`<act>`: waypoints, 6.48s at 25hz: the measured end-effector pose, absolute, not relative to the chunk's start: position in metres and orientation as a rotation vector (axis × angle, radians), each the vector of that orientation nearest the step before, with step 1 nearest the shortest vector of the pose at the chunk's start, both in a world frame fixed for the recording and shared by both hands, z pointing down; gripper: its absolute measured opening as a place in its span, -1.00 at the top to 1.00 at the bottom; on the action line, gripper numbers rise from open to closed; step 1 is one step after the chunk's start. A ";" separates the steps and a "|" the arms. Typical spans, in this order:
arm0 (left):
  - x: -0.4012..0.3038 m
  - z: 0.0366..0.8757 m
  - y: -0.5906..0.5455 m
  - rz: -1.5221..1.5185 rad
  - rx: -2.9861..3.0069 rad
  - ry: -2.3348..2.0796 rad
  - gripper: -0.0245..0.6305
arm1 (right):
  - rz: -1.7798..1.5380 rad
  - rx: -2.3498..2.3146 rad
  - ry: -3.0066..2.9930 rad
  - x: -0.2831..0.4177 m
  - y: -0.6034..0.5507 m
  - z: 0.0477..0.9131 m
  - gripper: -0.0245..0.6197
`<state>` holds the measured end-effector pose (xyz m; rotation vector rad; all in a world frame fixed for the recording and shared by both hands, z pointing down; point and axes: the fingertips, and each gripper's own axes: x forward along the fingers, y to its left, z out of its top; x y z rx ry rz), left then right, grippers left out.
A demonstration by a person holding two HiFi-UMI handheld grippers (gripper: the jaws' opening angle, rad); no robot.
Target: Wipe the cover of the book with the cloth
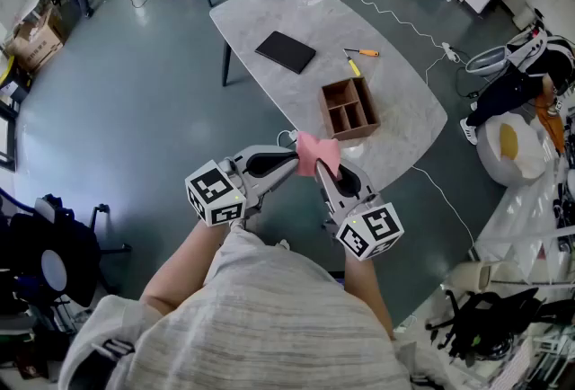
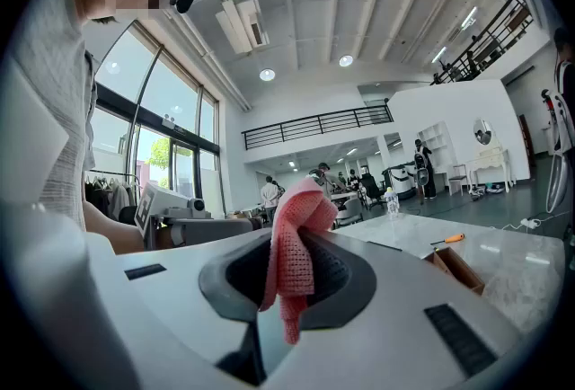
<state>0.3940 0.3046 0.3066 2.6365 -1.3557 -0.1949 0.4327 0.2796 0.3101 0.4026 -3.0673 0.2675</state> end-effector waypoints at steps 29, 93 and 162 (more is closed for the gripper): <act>0.292 0.326 0.263 -0.164 2.528 -1.456 0.85 | 0.329 0.220 -3.075 0.327 0.242 0.310 0.77; -0.012 0.381 -0.173 -0.033 2.794 -0.683 0.85 | 0.461 1.383 -2.706 0.092 -0.175 0.382 0.77; -0.052 0.468 -0.212 0.048 2.713 -0.445 0.85 | 0.568 1.319 -1.948 0.009 -0.205 0.661 0.77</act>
